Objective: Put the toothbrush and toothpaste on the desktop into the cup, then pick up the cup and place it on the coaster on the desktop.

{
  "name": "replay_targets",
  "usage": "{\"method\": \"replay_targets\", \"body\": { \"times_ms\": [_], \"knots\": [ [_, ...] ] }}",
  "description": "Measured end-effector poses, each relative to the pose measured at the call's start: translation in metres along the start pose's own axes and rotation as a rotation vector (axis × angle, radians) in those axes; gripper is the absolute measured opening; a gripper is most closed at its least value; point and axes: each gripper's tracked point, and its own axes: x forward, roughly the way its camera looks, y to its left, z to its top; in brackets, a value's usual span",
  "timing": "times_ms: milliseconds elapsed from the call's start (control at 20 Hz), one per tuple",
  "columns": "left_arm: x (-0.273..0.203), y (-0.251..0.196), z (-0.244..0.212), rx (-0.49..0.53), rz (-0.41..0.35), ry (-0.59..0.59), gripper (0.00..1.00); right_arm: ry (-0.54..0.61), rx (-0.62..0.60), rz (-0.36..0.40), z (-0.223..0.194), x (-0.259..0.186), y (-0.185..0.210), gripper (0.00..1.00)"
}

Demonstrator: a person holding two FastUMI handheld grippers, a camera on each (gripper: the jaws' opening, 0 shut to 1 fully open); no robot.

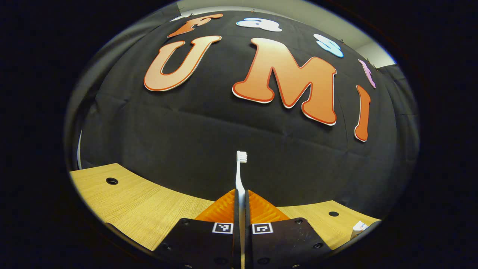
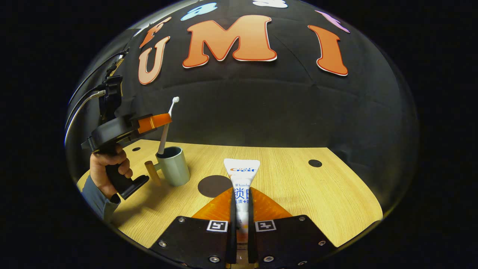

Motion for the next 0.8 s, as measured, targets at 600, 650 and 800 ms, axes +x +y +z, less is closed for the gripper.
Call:
{"method": "replay_targets", "body": {
  "times_ms": [600, 650, 800],
  "knots": [
    [0.001, 0.006, -0.051, 0.031, 0.032, 0.156, 0.06, -0.014, -0.021, -0.021, 0.008, -0.011, -0.005, 0.12],
    [-0.002, 0.006, -0.055, 0.034, 0.034, 0.177, 0.06, -0.009, -0.017, -0.019, 0.007, -0.012, -0.004, 0.12],
    [-0.013, 0.007, -0.064, 0.023, 0.039, 0.235, 0.06, -0.003, -0.018, -0.026, 0.006, -0.019, -0.003, 0.12]
  ]
}}
